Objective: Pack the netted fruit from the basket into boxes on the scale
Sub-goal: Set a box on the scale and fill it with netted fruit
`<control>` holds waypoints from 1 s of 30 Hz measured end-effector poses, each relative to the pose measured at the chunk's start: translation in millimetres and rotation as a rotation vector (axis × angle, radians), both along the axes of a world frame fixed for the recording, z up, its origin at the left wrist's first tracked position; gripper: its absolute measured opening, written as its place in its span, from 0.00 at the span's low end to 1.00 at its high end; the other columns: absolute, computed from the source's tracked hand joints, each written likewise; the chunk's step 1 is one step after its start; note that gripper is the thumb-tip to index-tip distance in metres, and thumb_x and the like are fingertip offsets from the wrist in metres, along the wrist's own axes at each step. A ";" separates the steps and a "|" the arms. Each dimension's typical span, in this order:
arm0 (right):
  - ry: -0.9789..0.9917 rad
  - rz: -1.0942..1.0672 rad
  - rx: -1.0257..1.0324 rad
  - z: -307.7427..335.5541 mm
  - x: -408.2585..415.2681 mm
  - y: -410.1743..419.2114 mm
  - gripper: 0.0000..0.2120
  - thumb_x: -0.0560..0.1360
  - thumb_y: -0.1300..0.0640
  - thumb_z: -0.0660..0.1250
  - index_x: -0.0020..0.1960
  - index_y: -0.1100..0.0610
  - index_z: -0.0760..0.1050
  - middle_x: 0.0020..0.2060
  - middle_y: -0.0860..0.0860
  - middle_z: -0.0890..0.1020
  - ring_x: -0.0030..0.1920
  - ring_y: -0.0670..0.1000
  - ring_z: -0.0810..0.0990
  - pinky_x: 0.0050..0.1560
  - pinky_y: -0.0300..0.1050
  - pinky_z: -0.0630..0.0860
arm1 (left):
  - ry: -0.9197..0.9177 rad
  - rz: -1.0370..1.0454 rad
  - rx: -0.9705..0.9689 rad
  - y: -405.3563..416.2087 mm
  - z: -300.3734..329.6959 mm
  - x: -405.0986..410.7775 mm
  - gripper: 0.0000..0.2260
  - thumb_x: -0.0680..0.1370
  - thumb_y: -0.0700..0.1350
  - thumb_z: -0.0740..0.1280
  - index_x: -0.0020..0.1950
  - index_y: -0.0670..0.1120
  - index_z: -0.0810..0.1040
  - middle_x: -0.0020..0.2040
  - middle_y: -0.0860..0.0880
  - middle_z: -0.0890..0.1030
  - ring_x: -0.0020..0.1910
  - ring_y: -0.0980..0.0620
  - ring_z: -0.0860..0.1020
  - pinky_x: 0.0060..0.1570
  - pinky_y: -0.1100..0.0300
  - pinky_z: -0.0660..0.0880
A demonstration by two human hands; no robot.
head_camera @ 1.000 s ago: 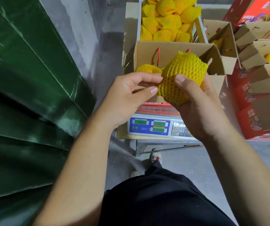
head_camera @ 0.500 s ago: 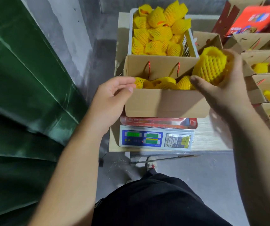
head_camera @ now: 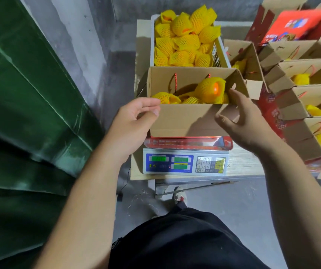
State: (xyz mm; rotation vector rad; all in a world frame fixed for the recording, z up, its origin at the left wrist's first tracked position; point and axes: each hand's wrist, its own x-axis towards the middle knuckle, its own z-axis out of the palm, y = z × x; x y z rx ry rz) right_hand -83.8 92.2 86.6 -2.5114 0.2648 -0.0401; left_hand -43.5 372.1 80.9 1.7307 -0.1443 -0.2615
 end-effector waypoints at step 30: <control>-0.089 0.276 0.301 -4.7 -14.6 52.9 0.23 0.83 0.51 0.67 0.77 0.46 0.68 0.68 0.43 0.77 0.66 0.44 0.77 0.66 0.47 0.78 | -0.085 -0.054 0.097 -1.9 -9.2 -9.1 0.11 0.82 0.53 0.68 0.64 0.61 0.82 0.58 0.63 0.84 0.61 0.63 0.80 0.52 0.69 0.77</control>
